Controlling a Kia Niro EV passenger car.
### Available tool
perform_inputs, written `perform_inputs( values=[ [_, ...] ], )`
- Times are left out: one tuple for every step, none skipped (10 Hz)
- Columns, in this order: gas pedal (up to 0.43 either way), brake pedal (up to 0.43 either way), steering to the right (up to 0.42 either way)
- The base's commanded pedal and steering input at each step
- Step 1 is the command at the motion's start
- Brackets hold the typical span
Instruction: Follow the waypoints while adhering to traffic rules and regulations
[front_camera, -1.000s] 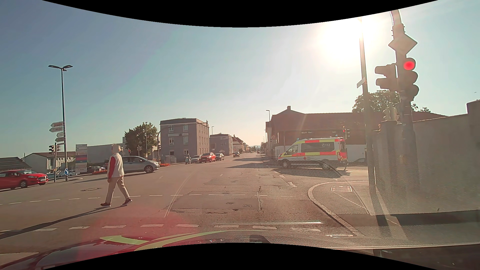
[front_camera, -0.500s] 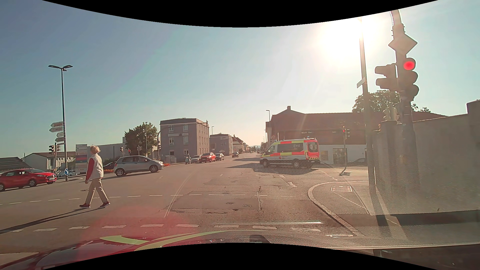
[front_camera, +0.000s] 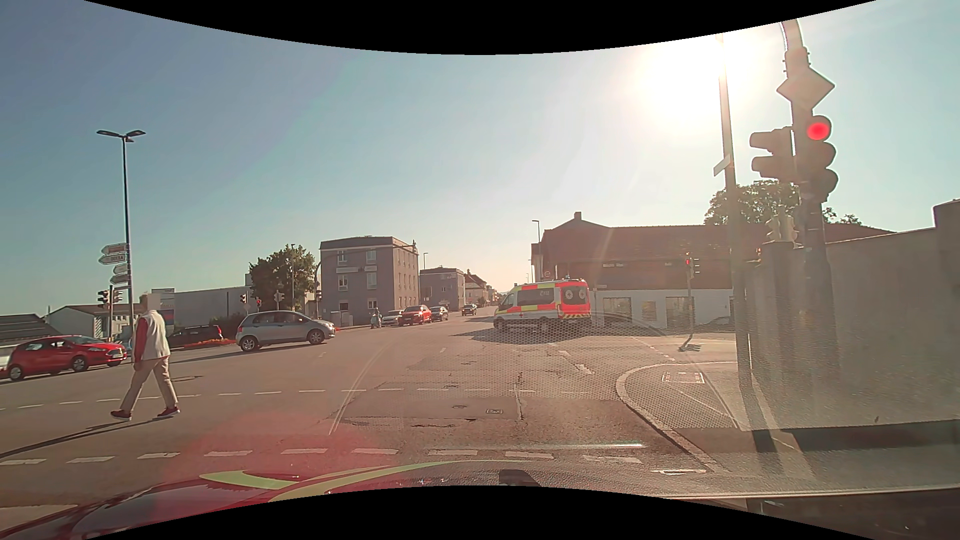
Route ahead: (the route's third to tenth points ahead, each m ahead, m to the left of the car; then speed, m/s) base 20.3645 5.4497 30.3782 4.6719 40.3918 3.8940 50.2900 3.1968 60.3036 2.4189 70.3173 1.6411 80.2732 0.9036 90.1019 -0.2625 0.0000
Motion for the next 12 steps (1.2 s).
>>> perform_inputs(
  values=[
    [0.0,0.262,0.0],
    [0.0,0.262,0.0],
    [0.0,0.268,0.0],
    [0.0,0.262,0.0],
    [0.0,0.262,0.0],
    [0.0,0.262,0.0],
    [0.0,0.262,0.001],
    [0.0,0.268,0.0],
    [0.0,0.268,0.0],
    [0.0,0.268,0.0],
    [0.0,0.268,0.0],
    [0.0,0.268,0.0]
  ],
)
